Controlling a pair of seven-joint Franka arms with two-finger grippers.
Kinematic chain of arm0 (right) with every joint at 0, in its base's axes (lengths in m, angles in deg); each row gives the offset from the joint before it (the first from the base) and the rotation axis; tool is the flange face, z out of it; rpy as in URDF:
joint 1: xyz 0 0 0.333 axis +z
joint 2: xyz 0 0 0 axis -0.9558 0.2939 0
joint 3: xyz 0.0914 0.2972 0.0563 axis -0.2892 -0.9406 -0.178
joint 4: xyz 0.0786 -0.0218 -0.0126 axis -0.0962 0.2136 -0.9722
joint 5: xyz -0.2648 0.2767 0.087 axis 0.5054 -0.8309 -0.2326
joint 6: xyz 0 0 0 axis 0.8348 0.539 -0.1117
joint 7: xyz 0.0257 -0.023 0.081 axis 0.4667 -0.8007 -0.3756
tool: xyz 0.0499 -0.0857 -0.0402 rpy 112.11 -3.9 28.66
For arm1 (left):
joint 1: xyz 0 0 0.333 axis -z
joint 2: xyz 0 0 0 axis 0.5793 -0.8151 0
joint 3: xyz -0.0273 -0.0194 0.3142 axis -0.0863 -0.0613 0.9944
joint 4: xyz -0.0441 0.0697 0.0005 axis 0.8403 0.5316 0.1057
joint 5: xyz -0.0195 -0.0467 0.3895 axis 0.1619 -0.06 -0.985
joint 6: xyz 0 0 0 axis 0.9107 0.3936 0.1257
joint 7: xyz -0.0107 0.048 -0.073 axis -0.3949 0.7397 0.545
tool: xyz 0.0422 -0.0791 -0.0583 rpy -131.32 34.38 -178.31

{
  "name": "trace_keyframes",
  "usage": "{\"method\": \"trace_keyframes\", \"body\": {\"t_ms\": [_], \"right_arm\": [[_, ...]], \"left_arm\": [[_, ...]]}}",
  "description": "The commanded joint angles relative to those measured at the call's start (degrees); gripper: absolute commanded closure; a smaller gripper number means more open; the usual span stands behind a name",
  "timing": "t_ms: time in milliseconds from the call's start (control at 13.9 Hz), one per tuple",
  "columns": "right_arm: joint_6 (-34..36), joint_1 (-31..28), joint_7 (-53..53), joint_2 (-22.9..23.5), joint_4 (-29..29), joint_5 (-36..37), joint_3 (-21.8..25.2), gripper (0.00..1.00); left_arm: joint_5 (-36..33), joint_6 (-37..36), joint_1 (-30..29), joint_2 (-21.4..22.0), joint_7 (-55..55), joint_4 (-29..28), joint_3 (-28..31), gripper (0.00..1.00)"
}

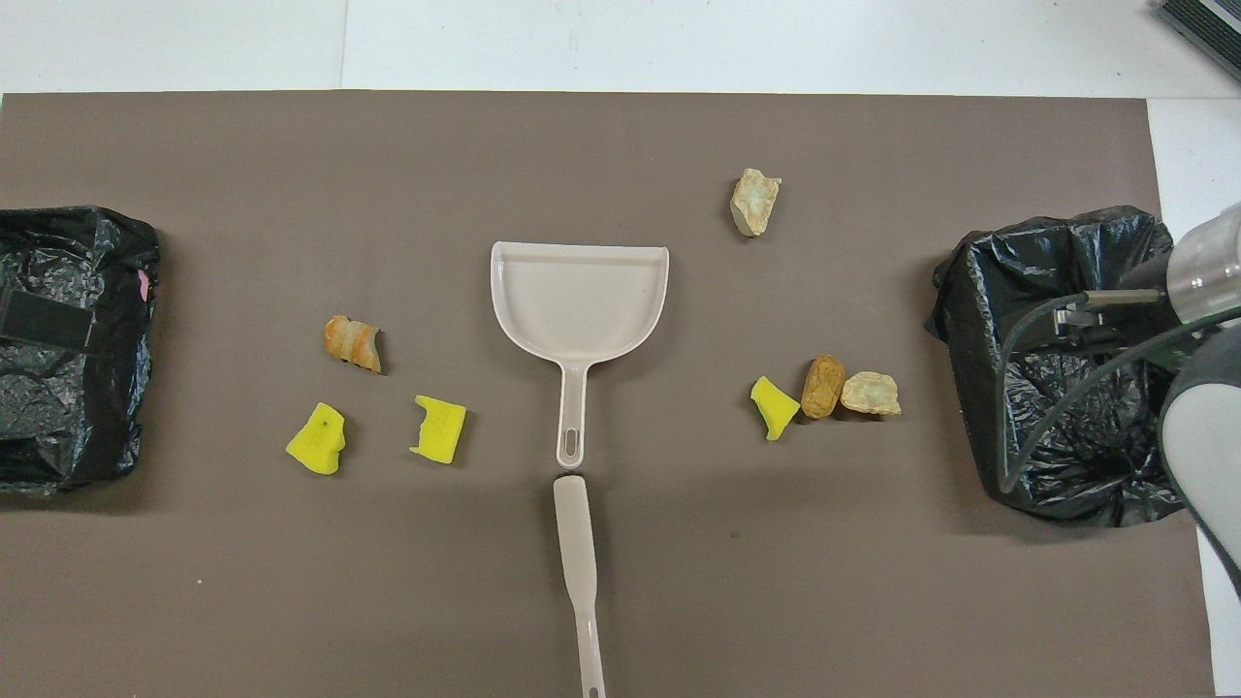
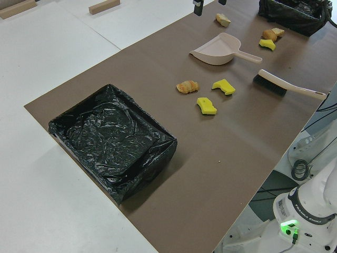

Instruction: Sweep and dump trash in bin

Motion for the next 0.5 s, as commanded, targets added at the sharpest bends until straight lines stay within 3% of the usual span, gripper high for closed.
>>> {"method": "trace_keyframes", "body": {"t_ms": [0, 431], "right_arm": [[-1.5, -0.5, 0.9, -1.5, 1.9, -0.2, -0.2, 0.0], [-1.6, -0.5, 0.7, -1.7, 2.3, -0.2, -0.2, 0.0]], "left_arm": [[0.3, 0.3, 0.3, 1.6, 0.1, -1.9, 0.1, 0.0], [0.4, 0.1, 0.7, 1.7, 0.2, -2.1, 0.0, 0.0]]}}
